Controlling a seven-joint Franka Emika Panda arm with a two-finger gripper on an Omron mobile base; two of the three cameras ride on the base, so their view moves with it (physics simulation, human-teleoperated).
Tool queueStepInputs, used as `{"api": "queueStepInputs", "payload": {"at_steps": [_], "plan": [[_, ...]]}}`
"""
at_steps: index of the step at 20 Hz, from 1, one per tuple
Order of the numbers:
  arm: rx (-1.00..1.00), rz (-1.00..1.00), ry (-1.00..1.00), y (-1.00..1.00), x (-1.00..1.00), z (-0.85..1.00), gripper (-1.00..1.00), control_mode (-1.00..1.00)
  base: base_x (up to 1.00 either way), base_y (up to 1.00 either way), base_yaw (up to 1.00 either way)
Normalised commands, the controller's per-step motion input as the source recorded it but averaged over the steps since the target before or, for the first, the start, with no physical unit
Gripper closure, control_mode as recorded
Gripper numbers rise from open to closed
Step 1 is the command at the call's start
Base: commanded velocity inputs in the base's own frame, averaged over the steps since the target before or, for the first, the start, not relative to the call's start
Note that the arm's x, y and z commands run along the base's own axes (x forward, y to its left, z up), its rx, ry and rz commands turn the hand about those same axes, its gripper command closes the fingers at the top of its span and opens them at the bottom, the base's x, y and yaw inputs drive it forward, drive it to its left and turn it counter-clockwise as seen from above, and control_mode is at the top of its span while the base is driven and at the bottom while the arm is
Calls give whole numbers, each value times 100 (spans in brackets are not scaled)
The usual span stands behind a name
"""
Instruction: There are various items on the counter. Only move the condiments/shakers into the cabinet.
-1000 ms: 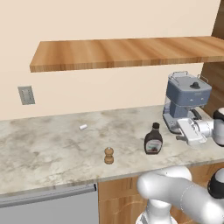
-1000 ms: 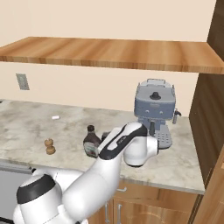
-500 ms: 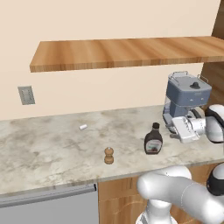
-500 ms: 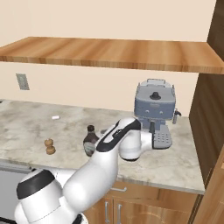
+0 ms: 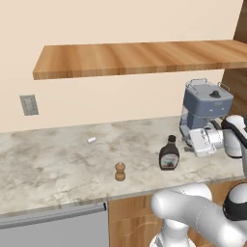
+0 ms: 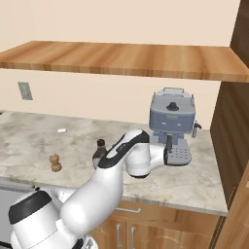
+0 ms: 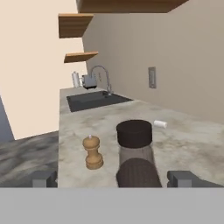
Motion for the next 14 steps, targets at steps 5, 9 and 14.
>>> {"api": "queueStepInputs", "payload": {"at_steps": [5, 9, 14], "plan": [[-1, -3, 8, 31, 12, -1, -100, -100, 0, 0, 0], [-4, -1, 10, 9, 21, -5, -100, -100, 0, 0, 0], [-2, -2, 11, 0, 20, -9, -100, -100, 0, 0, 0]]}}
